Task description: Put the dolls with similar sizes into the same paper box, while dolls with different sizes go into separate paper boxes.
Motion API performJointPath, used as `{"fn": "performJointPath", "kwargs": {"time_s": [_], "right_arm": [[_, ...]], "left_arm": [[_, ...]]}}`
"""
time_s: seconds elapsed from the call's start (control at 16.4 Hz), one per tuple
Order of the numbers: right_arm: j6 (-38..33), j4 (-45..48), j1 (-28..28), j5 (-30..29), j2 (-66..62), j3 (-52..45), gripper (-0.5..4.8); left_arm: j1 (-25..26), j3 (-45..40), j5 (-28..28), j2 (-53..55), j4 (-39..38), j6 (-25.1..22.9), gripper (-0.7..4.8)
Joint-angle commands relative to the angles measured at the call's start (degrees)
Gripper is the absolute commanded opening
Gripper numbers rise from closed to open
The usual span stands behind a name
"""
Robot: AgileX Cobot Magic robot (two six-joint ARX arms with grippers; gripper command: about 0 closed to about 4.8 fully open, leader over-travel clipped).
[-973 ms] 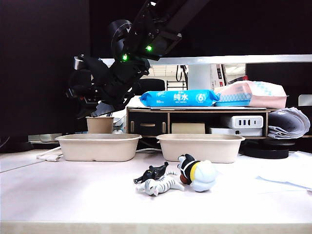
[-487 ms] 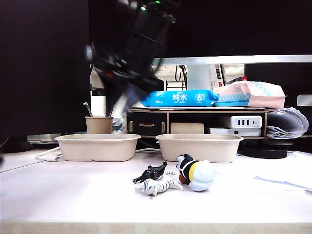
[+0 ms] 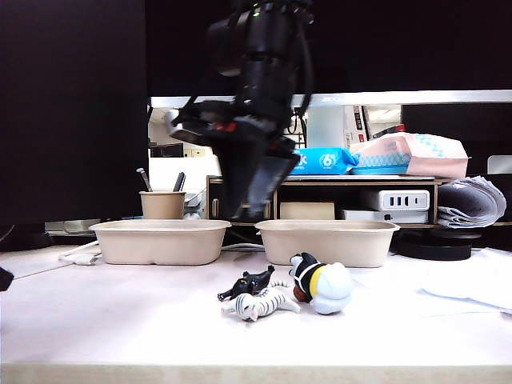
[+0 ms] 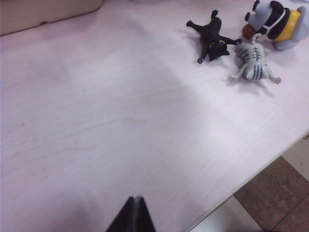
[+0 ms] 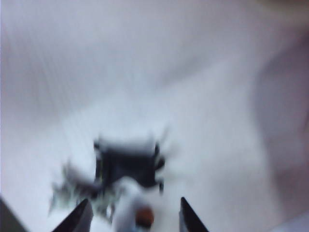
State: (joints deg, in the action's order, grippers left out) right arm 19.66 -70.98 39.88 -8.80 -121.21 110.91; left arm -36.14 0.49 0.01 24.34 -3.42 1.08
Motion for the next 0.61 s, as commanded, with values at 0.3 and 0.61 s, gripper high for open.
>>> {"fn": "performJointPath", "kwargs": {"time_s": [0.3,0.61], "right_arm": [[0.9,-6.3,-1.2,-0.2,1.6,-0.1,2.34],[-1.9,1.3,-2.3,-0.2,16.2,-14.9,2.33]], "left_arm": [[0.0,0.0,0.2,-0.1,0.9,0.0,-0.05],[0.0,0.0,0.2,-1.5,0.9,0.0,-0.05]]}}
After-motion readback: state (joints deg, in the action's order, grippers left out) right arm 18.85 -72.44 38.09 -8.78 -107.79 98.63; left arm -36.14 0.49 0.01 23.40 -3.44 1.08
